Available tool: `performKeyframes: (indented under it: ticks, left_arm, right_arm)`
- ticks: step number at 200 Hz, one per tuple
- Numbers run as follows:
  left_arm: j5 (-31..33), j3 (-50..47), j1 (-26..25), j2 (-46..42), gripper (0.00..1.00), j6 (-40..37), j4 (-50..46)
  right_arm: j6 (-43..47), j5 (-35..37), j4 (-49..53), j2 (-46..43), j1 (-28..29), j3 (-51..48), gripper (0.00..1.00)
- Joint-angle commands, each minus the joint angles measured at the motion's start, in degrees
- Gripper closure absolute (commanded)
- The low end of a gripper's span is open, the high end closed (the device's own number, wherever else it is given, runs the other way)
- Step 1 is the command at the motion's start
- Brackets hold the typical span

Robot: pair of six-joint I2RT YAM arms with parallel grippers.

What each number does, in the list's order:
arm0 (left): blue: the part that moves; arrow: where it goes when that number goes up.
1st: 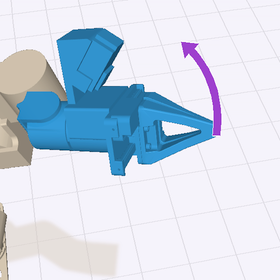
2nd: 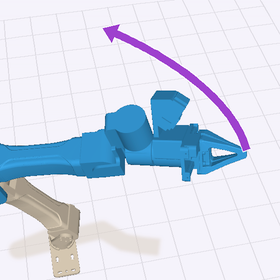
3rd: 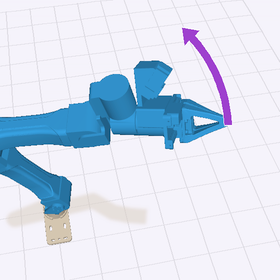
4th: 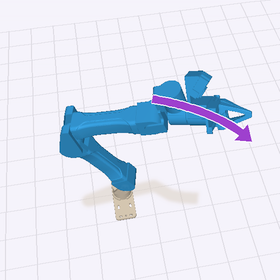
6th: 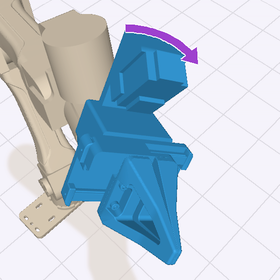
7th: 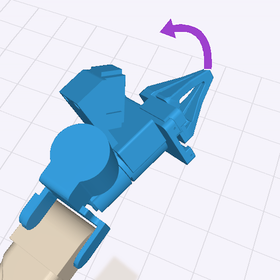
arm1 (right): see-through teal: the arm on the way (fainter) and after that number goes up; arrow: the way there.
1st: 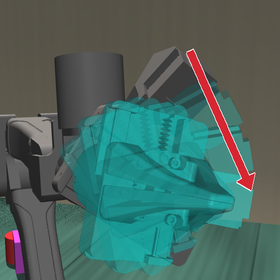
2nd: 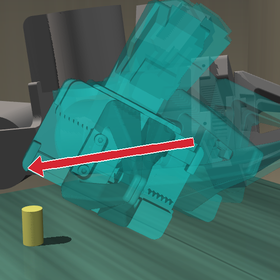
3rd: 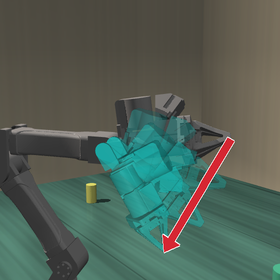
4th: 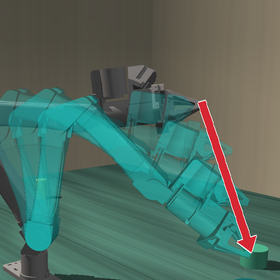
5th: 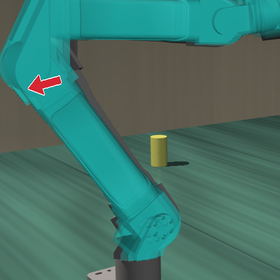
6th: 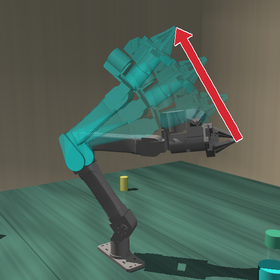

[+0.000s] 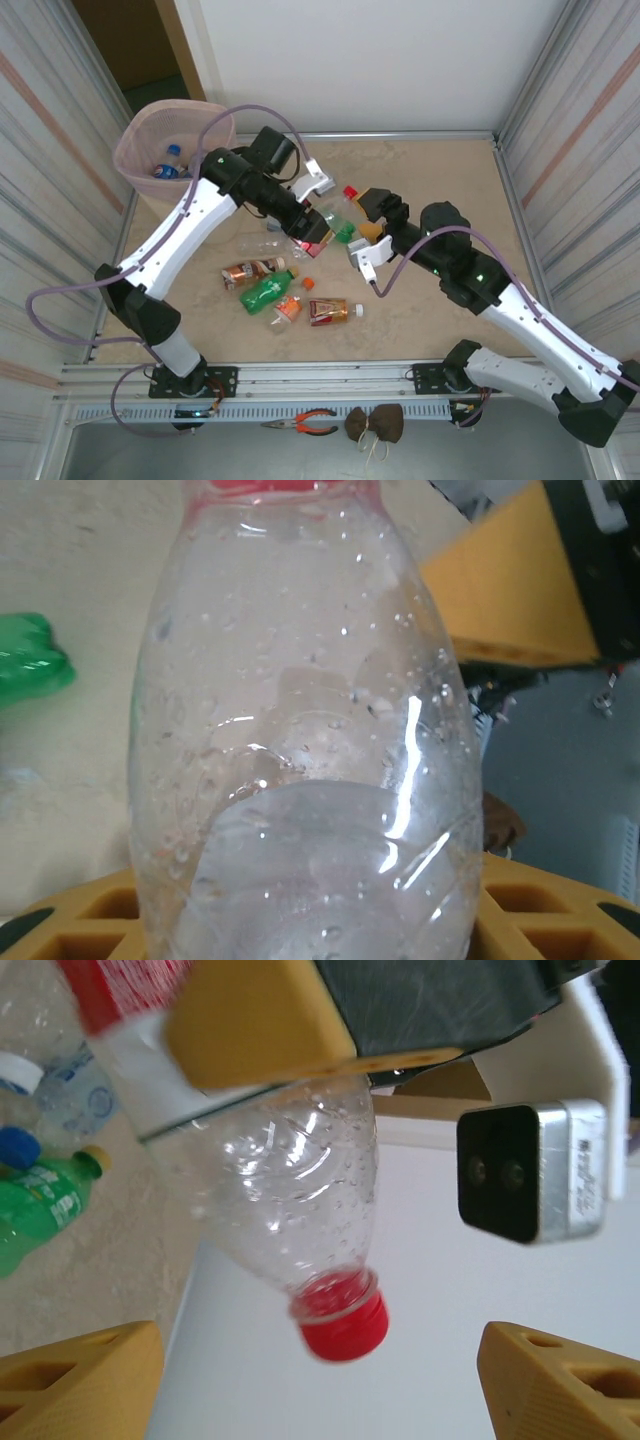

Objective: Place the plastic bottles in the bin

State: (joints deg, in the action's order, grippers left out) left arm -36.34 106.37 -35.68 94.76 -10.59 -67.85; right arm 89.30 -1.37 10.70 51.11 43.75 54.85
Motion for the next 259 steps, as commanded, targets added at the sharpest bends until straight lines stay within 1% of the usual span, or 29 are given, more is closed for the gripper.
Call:
performKeyframes:
  ticks: [1, 23, 45, 72, 99, 129, 152, 170, 203, 236, 259]
  left_arm:
    - [1.2, 0.2, 2.8, -2.3, 0.48, 2.9, 5.7]
    - [2.6, 0.2, 5.7, -3.0, 0.48, 4.9, 9.0]
    - [3.1, -0.7, 9.4, -5.0, 0.48, 7.8, 13.7]
    - [2.7, -2.8, 14.7, -8.0, 0.49, 11.3, 20.4]
    - [2.5, -2.2, 20.6, -9.2, 0.5, 13.7, 23.2]
    - [3.2, 0.3, 26.4, -9.6, 0.5, 13.1, 22.8]
    - [5.8, 3.3, 30.5, -8.9, 0.5, 11.5, 20.7]
    - [8.4, 5.8, 32.7, -8.0, 0.5, 9.6, 18.2]
    - [10.4, 7.4, 37.6, -6.3, 0.51, 8.9, 17.0]
    - [13.4, 8.3, 40.6, -4.0, 0.52, 10.1, 16.7]
    - [14.4, 8.5, 41.1, -1.9, 0.52, 10.2, 17.2]
  right_arm:
    - [-10.4, -1.3, -4.7, -2.2, -0.4, -2.0, 0.19]
    - [-18.0, -2.5, -7.1, -3.8, -0.3, -4.4, 0.19]
    - [-23.1, -1.7, -8.4, -4.9, 0.2, -6.2, 0.18]
    - [-27.9, 1.3, -11.1, -5.3, 0.6, -7.1, 0.18]
    - [-29.4, 2.8, -11.2, -4.9, 0.7, -6.9, 0.18]
    - [-30.5, 2.9, -10.8, -4.5, 0.7, -6.8, 0.18]
    - [-31.2, 2.8, -10.6, -4.1, 0.7, -6.7, 0.18]
    - [-31.3, 2.3, -9.9, -3.6, 0.8, -6.2, 0.18]
    - [-31.6, 1.6, -9.2, -3.0, 0.9, -5.4, 0.18]
    - [-31.6, 1.2, -8.9, -2.4, 0.9, -4.7, 0.18]
    - [-31.6, 0.9, -8.4, -2.1, 1.0, -4.4, 0.18]
